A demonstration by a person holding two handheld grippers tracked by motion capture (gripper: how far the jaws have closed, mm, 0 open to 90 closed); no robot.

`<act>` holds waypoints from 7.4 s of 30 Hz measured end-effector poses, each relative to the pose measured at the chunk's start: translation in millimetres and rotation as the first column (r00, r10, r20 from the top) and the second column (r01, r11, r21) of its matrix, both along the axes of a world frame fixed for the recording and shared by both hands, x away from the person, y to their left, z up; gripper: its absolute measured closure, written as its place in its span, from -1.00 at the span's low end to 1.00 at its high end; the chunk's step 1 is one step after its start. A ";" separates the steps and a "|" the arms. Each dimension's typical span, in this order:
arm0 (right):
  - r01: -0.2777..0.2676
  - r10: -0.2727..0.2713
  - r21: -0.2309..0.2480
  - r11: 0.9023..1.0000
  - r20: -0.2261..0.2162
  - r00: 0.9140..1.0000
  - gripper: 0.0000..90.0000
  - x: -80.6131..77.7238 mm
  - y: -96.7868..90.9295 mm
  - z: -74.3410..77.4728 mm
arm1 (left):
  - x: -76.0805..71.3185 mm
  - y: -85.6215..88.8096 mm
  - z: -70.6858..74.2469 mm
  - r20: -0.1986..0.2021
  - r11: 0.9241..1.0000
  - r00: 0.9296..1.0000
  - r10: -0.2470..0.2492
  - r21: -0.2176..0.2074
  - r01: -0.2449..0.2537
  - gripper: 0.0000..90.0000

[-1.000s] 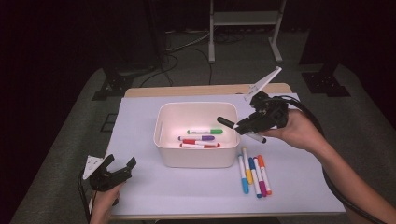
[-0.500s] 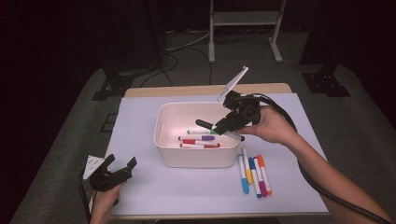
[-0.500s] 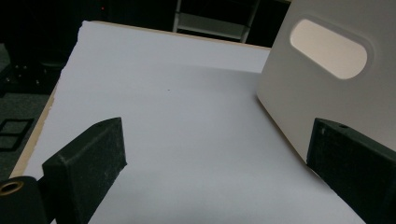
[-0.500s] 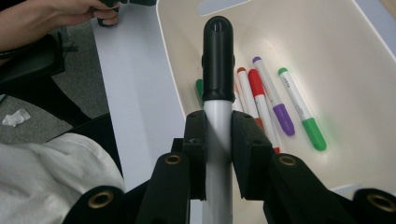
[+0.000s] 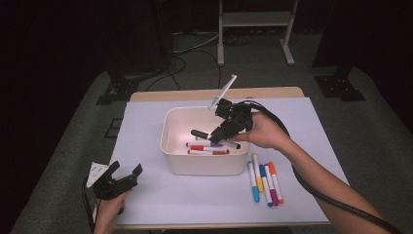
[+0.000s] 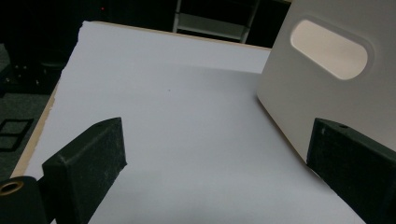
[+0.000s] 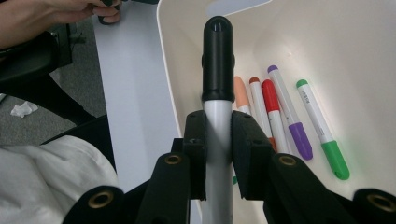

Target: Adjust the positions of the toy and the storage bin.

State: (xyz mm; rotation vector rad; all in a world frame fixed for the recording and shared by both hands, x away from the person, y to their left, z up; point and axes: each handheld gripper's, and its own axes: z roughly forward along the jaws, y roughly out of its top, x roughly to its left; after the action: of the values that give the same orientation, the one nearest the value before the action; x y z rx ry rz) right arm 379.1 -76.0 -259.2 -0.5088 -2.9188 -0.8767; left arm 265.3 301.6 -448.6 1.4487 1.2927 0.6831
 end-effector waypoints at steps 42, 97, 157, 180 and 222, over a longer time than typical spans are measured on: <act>-0.036 0.026 -0.157 0.987 -0.064 0.998 0.68 29.0 48.9 -72.4 | 0.1 1.0 0.1 0.001 1.000 1.000 -0.003 -0.003 0.003 -0.93; 0.198 -0.214 0.118 0.973 0.146 0.966 0.52 -36.3 -102.4 12.0 | -1.8 2.0 0.2 -0.003 1.000 1.000 0.007 -0.002 -0.007 -0.93; 0.542 -0.542 -0.014 0.841 -0.011 0.841 0.68 -72.9 -231.3 -138.7 | -0.5 -2.1 -1.1 -0.008 1.000 1.000 0.004 0.009 -0.004 -0.93; 0.359 -0.364 0.128 0.924 0.018 0.931 0.68 -45.3 -184.6 -20.4 | -0.4 -2.6 -0.9 -0.011 1.000 1.000 0.004 0.009 -0.004 -0.93; 0.051 -0.054 0.046 0.998 0.054 0.997 0.68 -5.7 -26.2 24.3 | -1.2 1.0 -1.2 -0.007 1.000 1.000 0.009 0.000 -0.009 -0.93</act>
State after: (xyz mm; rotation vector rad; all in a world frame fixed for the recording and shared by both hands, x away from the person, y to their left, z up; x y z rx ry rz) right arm 373.4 -102.1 -235.0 -0.5692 -2.9401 -0.9761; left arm 264.1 302.6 -449.7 1.4475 1.3048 0.6850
